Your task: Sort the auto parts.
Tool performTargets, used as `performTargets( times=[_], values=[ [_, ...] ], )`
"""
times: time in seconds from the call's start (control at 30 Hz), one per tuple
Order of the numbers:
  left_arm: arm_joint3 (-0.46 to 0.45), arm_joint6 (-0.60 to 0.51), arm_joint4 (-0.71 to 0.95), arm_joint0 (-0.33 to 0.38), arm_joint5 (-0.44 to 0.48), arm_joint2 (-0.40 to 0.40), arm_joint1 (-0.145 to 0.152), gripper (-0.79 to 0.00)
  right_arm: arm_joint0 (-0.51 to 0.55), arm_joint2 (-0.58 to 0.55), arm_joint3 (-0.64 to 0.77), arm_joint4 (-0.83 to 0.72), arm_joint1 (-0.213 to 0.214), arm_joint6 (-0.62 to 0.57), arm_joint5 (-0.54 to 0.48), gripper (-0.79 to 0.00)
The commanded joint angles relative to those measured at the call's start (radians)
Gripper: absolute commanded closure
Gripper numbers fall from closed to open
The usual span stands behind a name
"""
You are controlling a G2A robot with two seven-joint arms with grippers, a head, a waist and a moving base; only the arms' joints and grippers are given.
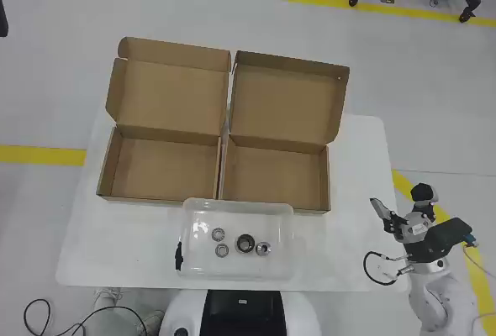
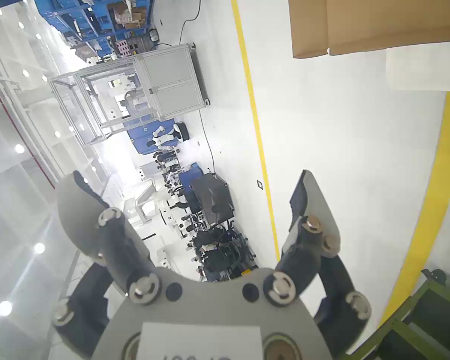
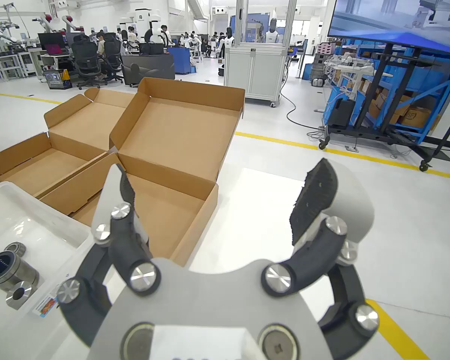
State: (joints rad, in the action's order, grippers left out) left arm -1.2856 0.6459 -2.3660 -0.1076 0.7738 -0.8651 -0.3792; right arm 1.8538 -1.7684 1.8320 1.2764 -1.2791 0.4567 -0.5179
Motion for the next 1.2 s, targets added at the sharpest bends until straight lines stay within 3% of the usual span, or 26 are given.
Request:
performTargets(
  times=[0.0,0.73,1.0,1.17],
  values=[
    [0.000,0.000,0.000,0.000,0.000,0.000,0.000,-0.784,0.000,0.000,0.000,0.000,0.000,0.000,0.000,-0.785],
    [0.000,0.000,0.000,0.000,0.000,0.000,0.000,-0.785,-0.007,0.003,0.009,0.003,0.001,-0.012,0.002,-0.785],
    [0.000,0.000,0.000,0.000,0.000,0.000,0.000,-0.785,-0.024,0.047,0.035,0.055,0.009,-0.053,-0.074,-0.785],
    [0.000,0.000,0.000,0.000,0.000,0.000,0.000,-0.785,-0.039,0.091,0.043,0.096,0.017,-0.071,-0.183,-0.785]
  ],
)
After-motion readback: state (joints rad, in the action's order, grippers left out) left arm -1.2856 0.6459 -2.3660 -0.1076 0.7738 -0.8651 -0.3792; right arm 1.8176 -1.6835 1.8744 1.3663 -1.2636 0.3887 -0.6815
